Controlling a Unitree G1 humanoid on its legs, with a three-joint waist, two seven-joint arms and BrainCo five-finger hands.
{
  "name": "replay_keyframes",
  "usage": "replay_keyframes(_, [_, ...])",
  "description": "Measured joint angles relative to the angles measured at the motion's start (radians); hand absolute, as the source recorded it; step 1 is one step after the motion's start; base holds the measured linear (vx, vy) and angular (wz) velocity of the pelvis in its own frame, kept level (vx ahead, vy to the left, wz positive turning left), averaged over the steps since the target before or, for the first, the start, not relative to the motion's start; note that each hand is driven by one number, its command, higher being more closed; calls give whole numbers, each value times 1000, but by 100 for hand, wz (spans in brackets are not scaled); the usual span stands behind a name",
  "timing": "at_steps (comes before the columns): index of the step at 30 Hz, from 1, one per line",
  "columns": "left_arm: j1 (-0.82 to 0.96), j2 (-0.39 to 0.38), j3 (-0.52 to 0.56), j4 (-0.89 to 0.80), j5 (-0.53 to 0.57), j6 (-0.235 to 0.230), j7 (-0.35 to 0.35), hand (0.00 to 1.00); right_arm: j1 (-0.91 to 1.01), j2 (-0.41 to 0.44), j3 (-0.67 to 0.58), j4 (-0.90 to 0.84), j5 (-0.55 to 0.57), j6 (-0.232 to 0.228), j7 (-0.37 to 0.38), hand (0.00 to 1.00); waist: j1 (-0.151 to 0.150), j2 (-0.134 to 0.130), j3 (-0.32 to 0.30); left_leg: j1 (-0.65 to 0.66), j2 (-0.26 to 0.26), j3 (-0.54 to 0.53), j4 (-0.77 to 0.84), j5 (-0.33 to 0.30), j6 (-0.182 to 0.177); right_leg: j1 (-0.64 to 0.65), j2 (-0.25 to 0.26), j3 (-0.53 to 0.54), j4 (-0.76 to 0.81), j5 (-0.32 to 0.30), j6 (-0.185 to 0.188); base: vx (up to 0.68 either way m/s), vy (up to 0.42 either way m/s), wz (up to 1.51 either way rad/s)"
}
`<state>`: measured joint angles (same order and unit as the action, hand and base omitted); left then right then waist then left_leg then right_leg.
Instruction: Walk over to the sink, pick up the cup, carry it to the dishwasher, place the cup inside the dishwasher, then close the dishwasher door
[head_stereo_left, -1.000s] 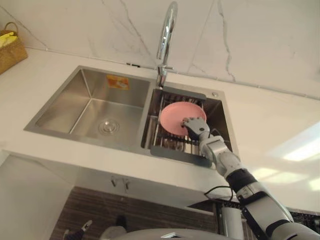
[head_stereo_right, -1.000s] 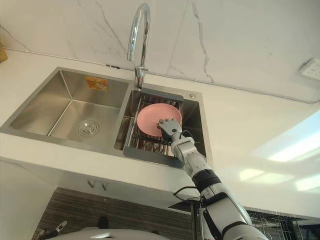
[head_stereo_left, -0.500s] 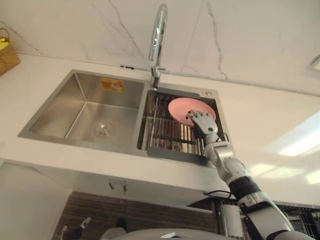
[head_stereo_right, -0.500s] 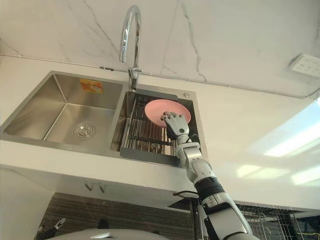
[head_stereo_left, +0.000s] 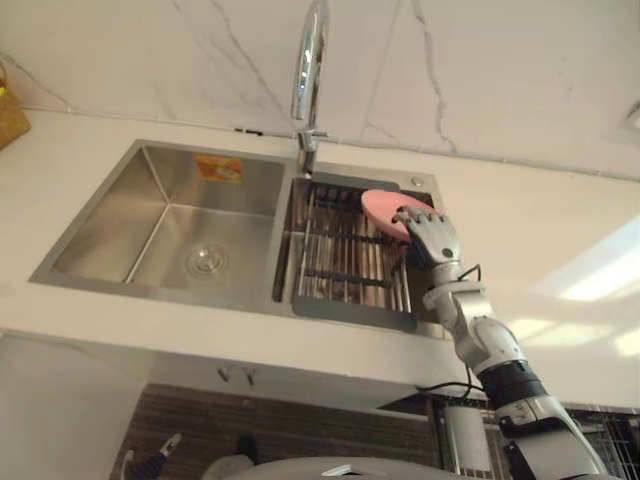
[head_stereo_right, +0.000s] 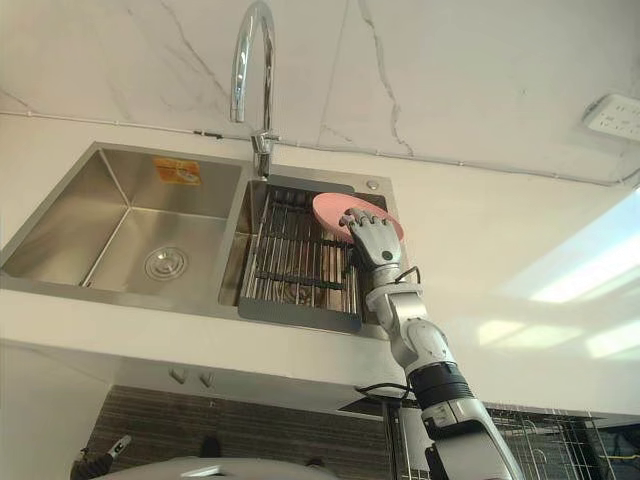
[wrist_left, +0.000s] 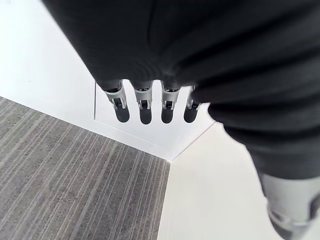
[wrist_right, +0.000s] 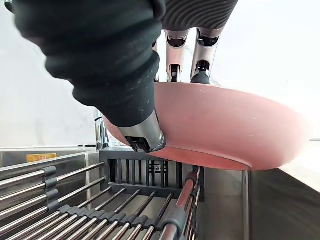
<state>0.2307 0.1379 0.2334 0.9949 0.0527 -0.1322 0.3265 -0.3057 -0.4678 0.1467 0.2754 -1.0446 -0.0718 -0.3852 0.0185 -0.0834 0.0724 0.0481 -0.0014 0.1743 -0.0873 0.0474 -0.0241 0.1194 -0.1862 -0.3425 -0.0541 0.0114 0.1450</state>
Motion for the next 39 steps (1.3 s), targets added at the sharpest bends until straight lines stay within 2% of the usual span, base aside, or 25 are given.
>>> replay_keyframes(4, [8, 0, 0, 0, 11, -1, 0, 0, 53, -16, -57, -102, 26, 0, -8, 100, -10, 9, -2, 0, 0, 2, 0, 0, 0, -2, 0, 1, 1, 0, 0, -16, -3, -1])
replay_keyframes(8, [19, 0, -2, 1, 29, -1, 0, 0, 75, -21, -97, -128, 31, -2, -11, 100, -26, 19, -8, 1, 2, 11, 0, 0, 0, -6, 0, 7, 3, 0, 0, -36, -6, -6])
replay_keyframes(13, [21, 0, -4, 2, 32, -9, 0, 0, 116, -54, -121, -189, 38, -12, -11, 100, -32, 27, -15, 4, 7, 29, 0, -1, -1, -15, 2, 28, 6, 2, -2, -20, -8, -11])
replay_keyframes(18, [26, 0, -22, 2, 51, -17, 0, 0, 130, -57, -171, -236, 60, -14, -10, 100, -42, 25, -16, 12, 10, 51, 0, -5, -3, -21, 6, 57, 6, 6, -5, -16, -9, -16])
replay_keyframes(22, [45, -2, -22, 6, 50, -21, 0, 0, 136, -59, -175, -281, 61, -17, -8, 100, -39, 25, -22, 47, 14, 123, 4, -19, -5, -48, 17, 154, 6, 24, -11, -19, 8, -60])
replay_keyframes(25, [38, -3, -41, 6, 51, -29, -1, 0, 155, -65, -207, -315, 61, -18, -6, 100, -45, 24, -23, 62, 14, 126, 7, -29, -6, -72, 21, 207, 3, 55, -18, -40, 2, -63])
replay_keyframes(28, [38, 0, -41, 8, 67, -28, -4, 0, 221, -75, -236, -353, 61, -12, -7, 100, -55, 12, -25, 72, 1, 140, 7, -52, -19, -112, 16, 229, 33, 65, -23, -105, 29, -63])
replay_keyframes(29, [41, 0, -41, 9, 70, -28, -4, 0, 227, -75, -236, -356, 61, -12, -7, 100, -52, 9, -26, 76, -3, 142, 7, -59, -18, -127, 15, 227, 44, 55, -38, -97, 37, -89])
replay_keyframes(30, [41, -1, -39, 9, 70, -24, -5, 0, 229, -74, -236, -356, 61, -12, -7, 100, -47, -1, -27, 78, -8, 147, 7, -69, -18, -158, 10, 210, 61, 20, -90, -91, 82, -126])
replay_keyframes(31, [48, -1, -39, 9, 70, -14, -5, 0, 230, -75, -239, -367, 61, -11, -10, 100, -40, 15, -33, 79, -1, 143, 7, -78, -25, -182, 1, 120, 79, -24, -209, -92, 93, -154])
replay_keyframes(32, [48, 4, -34, 8, 67, -6, -4, 0, 239, -77, -241, -388, 60, -12, -21, 100, -39, 49, -44, 68, 30, 163, 8, -74, 26, -185, 1, 22, 104, -69, -259, -100, 98, -131])
replay_keyframes(33, [52, 3, -28, 8, 64, -4, -3, 0, 242, -75, -237, -392, 59, -13, -29, 100, -41, 50, -41, 67, 41, 185, 9, -70, 50, -197, -10, -14, 151, -69, -247, -79, 50, -84])
replay_keyframes(34, [49, 16, -9, 6, 53, -4, -2, 0, 255, -69, -237, -400, 58, -12, -38, 100, -54, 42, -41, 52, 57, 196, 37, -88, 54, -209, -30, -61, 242, -68, -239, -72, 10, -56])
replay_keyframes(35, [35, 38, 14, 6, 32, -2, 0, 0, 263, -68, -236, -403, 55, -11, -38, 100, -59, 36, -40, 21, 92, 218, 109, -124, 47, -209, -44, -118, 376, -103, -220, -37, -20, -49])
replay_keyframes(37, [32, 48, 42, 4, 27, -1, 0, 0, 261, -67, -235, -411, 55, -12, -39, 100, -51, 20, -53, 0, 129, 248, 168, -152, 31, -162, -42, -177, 408, -116, -208, 14, -79, -62])
replay_keyframes(38, [33, 50, 60, 4, 28, -1, 1, 0, 256, -62, -235, -415, 55, -12, -39, 100, -39, -2, -67, -21, 144, 274, 217, -169, 7, -130, -36, -210, 344, -41, -206, 72, -103, -79])
replay_keyframes(39, [31, 51, 79, 7, 27, 0, 1, 0, 247, -57, -234, -410, 54, -12, -39, 100, -29, -8, -77, -36, 149, 288, 245, -174, -5, -127, -12, -215, 282, -23, -186, 80, -118, -107])
